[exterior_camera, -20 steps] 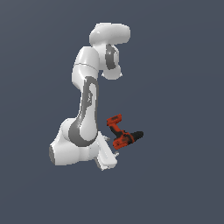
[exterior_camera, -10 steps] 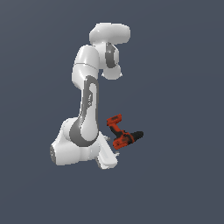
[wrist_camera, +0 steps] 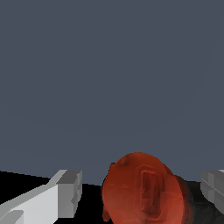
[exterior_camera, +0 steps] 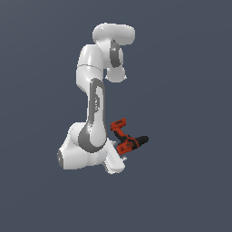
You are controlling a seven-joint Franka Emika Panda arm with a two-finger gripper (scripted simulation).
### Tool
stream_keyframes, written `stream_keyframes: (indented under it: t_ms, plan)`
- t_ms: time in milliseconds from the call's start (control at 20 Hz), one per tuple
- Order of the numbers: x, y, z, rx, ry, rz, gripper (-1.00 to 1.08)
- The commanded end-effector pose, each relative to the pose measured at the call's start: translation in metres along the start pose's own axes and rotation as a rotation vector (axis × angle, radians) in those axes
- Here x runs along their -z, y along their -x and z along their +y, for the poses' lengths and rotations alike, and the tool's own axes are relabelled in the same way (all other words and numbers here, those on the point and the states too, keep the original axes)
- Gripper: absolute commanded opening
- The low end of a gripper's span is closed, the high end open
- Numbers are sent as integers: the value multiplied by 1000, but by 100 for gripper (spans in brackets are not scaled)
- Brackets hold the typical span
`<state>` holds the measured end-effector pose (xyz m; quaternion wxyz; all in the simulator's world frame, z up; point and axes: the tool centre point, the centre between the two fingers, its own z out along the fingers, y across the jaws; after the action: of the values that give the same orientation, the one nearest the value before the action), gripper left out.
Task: Pick up the object and move it to a goal position.
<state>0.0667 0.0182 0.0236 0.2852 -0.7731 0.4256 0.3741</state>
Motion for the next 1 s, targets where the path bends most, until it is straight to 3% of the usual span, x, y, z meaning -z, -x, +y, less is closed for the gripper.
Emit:
stream_keyframes:
  t_ms: [0, 200, 250, 950]
  plan:
    - [-4, 0, 0, 0, 0, 0, 108]
    - [-8, 0, -1, 0, -1, -2, 108]
    - [-8, 0, -1, 0, -1, -2, -100]
    - [-6, -1, 2, -1, 0, -1, -100]
